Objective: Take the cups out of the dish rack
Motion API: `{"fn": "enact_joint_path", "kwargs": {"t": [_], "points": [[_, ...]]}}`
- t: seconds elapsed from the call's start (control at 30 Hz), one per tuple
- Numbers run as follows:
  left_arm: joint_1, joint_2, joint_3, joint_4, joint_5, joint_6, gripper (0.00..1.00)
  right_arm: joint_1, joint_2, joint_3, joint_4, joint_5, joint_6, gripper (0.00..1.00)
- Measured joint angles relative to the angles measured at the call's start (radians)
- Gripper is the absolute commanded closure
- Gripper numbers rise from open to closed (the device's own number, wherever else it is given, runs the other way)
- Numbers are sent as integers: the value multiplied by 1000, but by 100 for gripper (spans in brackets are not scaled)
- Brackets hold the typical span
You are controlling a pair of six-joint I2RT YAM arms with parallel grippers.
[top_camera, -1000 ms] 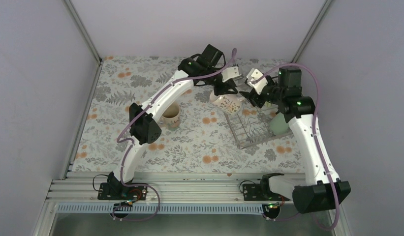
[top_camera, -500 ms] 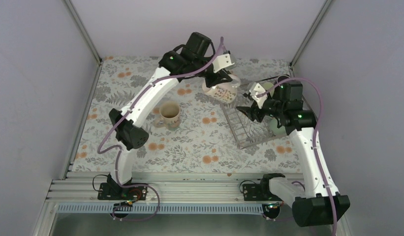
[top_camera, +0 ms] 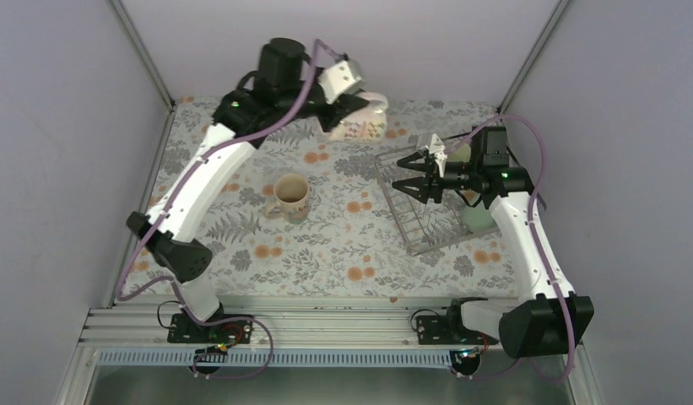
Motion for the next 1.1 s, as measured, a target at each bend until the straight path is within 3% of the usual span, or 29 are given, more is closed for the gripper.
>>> {"fn": "enact_joint_path", "kwargs": {"t": [0.27, 0.63, 0.83, 1.1], "points": [[203, -213, -254, 191, 29, -103, 98, 0, 100, 114, -49, -150, -49, 39], [175, -283, -412, 344, 175, -226, 98, 32, 416, 418, -235, -277, -172, 42], [179, -283, -473, 425, 217, -259, 98, 89, 454, 520, -268, -302, -182, 41], [179, -283, -555, 536, 283, -308, 98, 123, 487, 531, -250, -300, -151, 42]]}}
